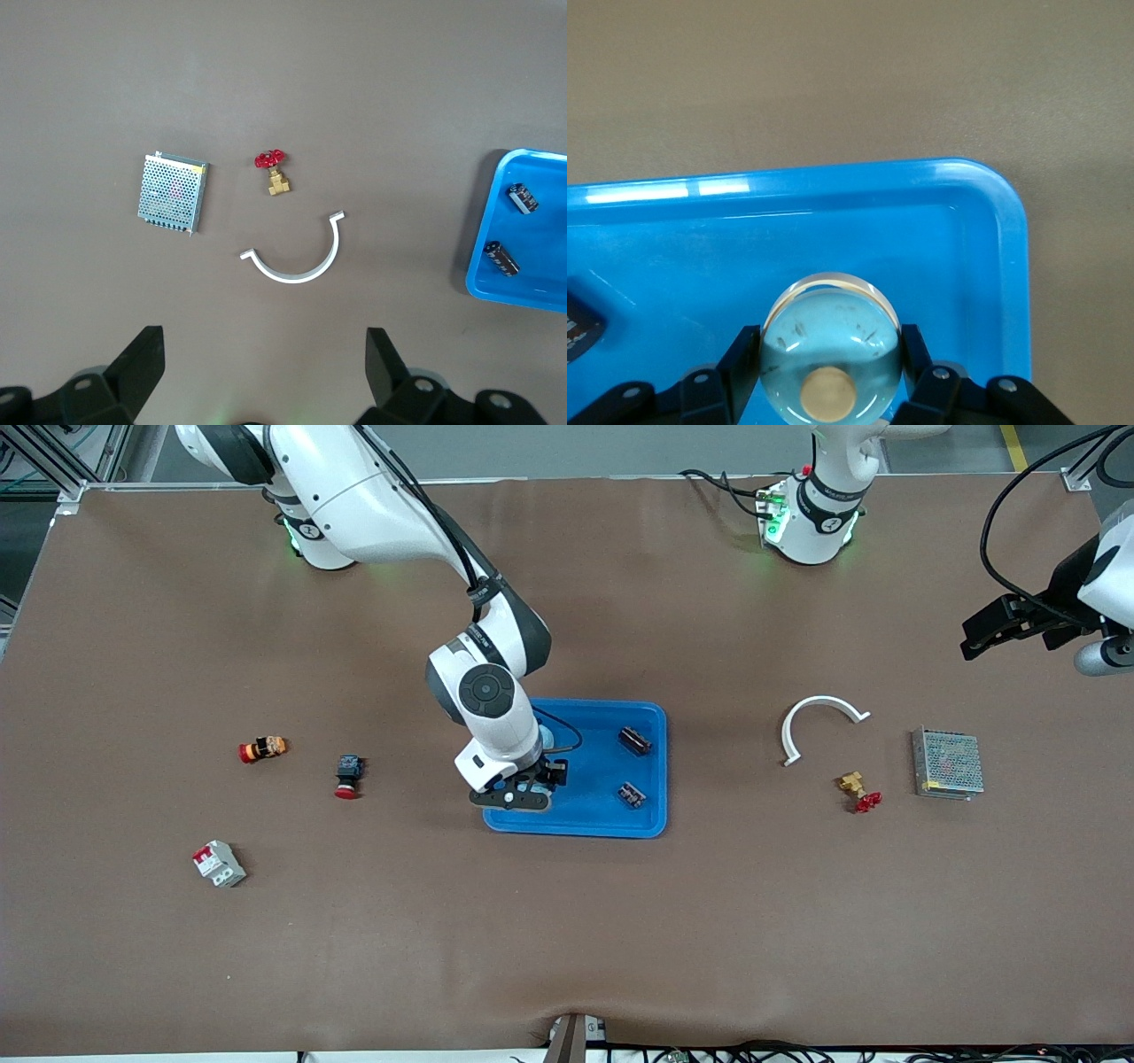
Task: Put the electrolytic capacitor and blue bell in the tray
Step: 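Lower the bell into the tray and open the right gripper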
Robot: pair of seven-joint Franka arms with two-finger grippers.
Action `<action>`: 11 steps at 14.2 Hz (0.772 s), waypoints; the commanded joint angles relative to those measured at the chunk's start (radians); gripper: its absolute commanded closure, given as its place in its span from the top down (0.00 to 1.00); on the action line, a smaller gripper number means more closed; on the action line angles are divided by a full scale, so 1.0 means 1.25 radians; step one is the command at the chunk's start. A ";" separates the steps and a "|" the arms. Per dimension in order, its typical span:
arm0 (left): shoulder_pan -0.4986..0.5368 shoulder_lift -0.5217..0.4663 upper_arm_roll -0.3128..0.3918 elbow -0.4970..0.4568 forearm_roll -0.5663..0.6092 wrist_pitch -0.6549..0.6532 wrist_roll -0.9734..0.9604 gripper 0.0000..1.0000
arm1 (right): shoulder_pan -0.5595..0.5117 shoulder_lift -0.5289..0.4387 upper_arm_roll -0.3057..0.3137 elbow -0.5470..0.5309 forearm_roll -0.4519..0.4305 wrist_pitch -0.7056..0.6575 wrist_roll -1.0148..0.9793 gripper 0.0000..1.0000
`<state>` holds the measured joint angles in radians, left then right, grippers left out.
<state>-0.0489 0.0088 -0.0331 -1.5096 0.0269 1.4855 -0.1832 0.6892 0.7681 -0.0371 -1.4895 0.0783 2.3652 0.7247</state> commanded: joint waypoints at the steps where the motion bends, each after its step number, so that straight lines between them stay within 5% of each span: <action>1: -0.003 0.003 0.002 -0.001 -0.015 0.007 0.012 1.00 | 0.016 0.014 -0.007 -0.001 -0.011 0.027 0.018 0.51; 11: -0.001 0.004 0.003 -0.001 -0.017 0.007 0.012 1.00 | 0.021 0.047 -0.007 -0.001 -0.012 0.059 0.018 0.54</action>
<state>-0.0510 0.0155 -0.0331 -1.5097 0.0269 1.4870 -0.1832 0.7040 0.8248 -0.0370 -1.4909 0.0779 2.4262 0.7247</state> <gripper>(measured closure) 0.000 0.313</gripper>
